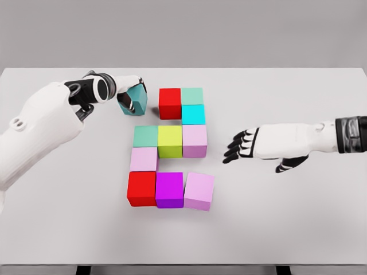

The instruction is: Assemble the squares on the desktop into the number 2

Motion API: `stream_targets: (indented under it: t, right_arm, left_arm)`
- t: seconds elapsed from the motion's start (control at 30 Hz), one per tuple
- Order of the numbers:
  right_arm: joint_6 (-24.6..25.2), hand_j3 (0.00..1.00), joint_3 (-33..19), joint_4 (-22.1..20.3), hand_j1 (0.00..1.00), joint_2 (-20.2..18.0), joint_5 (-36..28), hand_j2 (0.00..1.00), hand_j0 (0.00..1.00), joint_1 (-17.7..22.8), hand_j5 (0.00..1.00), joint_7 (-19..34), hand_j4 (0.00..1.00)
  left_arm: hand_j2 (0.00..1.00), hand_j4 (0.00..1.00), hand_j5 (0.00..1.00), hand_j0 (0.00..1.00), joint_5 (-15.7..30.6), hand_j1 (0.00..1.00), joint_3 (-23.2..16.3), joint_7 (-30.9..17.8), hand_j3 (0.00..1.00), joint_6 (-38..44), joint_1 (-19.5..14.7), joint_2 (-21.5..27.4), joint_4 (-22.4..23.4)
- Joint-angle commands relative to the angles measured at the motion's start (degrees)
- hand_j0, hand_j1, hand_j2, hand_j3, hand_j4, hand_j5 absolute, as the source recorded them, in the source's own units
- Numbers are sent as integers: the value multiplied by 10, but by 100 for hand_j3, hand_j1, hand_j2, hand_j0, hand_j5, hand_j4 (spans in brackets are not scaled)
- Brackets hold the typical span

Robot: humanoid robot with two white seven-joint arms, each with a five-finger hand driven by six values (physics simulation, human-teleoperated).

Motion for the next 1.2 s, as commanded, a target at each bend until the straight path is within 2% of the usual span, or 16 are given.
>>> stream_targets:
  t: [0.0,0.1,0.17,0.5,0.57,0.67,0.73,0.87,0.93,0.97,1.17]
  right_arm:
    - [2,100,9,0,100,2,27,100,100,-1,100,0,100]
    - [2,100,26,0,100,6,39,100,100,-2,100,0,100]
    - [2,100,37,0,100,12,46,100,100,-2,100,0,100]
    - [2,100,59,0,100,19,46,100,100,-2,100,0,100]
    - [2,100,60,0,100,23,46,100,100,-4,100,0,100]
    - [2,100,62,0,100,25,51,100,100,-5,100,0,100]
    - [2,100,70,0,100,26,63,100,100,-5,100,0,100]
    - [2,100,78,0,100,26,81,100,100,-5,100,0,100]
    - [2,100,83,0,100,28,89,100,100,-5,100,0,100]
    - [2,100,85,0,100,29,94,100,100,-5,100,0,100]
    - [2,100,86,3,100,48,96,100,100,-14,100,0,100]
  left_arm:
    - [73,73,73,73,-4,73,1,-1,73,-2,0,-4,7]
    - [96,96,96,96,-4,96,1,-1,96,-2,-1,-4,7]
    - [99,99,99,99,-4,99,1,-1,99,-2,0,-4,7]
    - [99,99,99,99,-4,99,2,-1,99,-2,-3,-2,6]
    - [100,100,100,100,6,100,7,-1,100,-2,-4,9,-5]
    - [100,100,100,100,8,100,7,-1,100,-2,-4,35,-25]
    - [100,100,100,100,30,100,7,-1,100,-2,-4,61,-40]
    - [100,100,100,100,38,100,12,-1,100,-2,-4,102,-41]
    - [100,100,100,100,66,100,12,-1,100,-2,-3,129,-55]
    - [100,100,100,100,82,100,9,-1,100,-2,-2,140,-61]
    - [99,99,99,99,82,99,-21,-1,99,-2,-14,189,-80]
